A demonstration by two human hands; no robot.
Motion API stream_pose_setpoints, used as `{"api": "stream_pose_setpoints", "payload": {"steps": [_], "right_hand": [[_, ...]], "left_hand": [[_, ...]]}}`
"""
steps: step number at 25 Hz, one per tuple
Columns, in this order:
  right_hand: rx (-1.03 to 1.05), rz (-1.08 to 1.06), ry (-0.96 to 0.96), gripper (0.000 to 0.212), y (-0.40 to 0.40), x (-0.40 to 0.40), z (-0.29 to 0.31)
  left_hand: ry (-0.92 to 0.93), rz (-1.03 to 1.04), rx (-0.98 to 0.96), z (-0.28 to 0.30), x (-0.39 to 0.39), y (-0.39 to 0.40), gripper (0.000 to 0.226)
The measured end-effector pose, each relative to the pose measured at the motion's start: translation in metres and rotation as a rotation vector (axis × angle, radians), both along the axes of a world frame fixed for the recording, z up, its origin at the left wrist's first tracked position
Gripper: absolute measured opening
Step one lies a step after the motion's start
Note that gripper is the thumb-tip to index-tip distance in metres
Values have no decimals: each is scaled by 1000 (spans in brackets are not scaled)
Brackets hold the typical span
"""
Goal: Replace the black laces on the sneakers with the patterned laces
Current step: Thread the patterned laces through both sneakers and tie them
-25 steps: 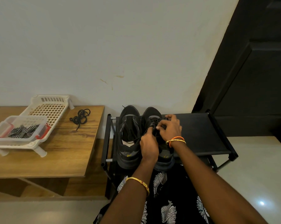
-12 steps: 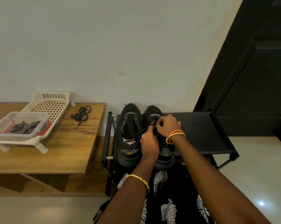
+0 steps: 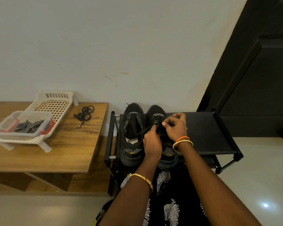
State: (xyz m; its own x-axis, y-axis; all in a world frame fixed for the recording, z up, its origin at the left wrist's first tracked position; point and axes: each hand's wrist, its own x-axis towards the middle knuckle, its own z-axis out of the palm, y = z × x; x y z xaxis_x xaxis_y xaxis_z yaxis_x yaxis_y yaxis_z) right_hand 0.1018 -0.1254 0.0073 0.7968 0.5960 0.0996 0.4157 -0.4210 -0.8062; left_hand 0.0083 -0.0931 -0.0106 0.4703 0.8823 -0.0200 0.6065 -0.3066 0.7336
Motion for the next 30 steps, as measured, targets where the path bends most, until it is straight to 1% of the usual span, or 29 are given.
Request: {"api": "stream_pose_setpoints", "payload": {"steps": [3, 4, 5, 6, 7, 8, 9, 11, 12, 13, 14, 15, 17, 21, 23, 25, 28, 29, 30], "right_hand": [[462, -55, 334, 17, -6, 0, 17], [575, -53, 401, 16, -8, 0, 24], [633, -48, 434, 15, -9, -1, 29], [632, -45, 440, 14, -8, -1, 31], [562, -50, 406, 13, -6, -1, 30], [407, -51, 303, 13, -4, 1, 27], [190, -26, 149, 13, -1, 3, 21], [-247, 128, -180, 16, 5, 4, 13], [-414, 203, -303, 19, 8, 2, 12], [-522, 244, -384, 22, 10, 1, 13], [-576, 255, -416, 23, 12, -1, 14], [-579, 244, -406, 23, 13, -1, 15], [-500, 206, -343, 19, 11, -2, 13], [-311, 116, -300, 6, -8, -5, 8], [-171, 66, -211, 10, -18, -5, 11], [24, -8, -32, 21, -24, -2, 20], [377, -63, 455, 30, -19, -1, 31], [418, -94, 540, 29, -15, -3, 29], [385, -125, 522, 26, -11, -4, 26]], "left_hand": [[-16, 6, 5, -2, 1, 1, 39], [-24, 4, 9, -3, 1, 1, 39], [-32, -1, 14, -3, 1, 1, 39], [-36, -4, 16, -3, 1, 1, 39], [-36, -4, 16, -3, 1, 1, 40], [-32, -2, 13, -3, 0, 1, 41], [-30, -1, 11, -3, 1, 2, 41], [-40, -7, 10, -5, 1, 2, 40], [-51, -12, 10, -6, 1, 1, 39], [-58, -16, 14, -6, 1, 1, 38], [-59, -14, 17, -5, 0, 1, 37], [-57, -12, 19, -5, 0, 1, 36], [-60, -13, 14, -6, 0, 2, 35], [-48, -14, 21, -5, 0, 1, 36], [-42, -13, 21, -4, 0, 2, 35], [-40, -14, 20, -5, 1, 2, 36], [-25, -5, 17, -3, 0, 2, 37], [-18, -6, 18, -3, 0, 2, 36], [-7, -12, 21, -3, 1, 3, 34]]}}
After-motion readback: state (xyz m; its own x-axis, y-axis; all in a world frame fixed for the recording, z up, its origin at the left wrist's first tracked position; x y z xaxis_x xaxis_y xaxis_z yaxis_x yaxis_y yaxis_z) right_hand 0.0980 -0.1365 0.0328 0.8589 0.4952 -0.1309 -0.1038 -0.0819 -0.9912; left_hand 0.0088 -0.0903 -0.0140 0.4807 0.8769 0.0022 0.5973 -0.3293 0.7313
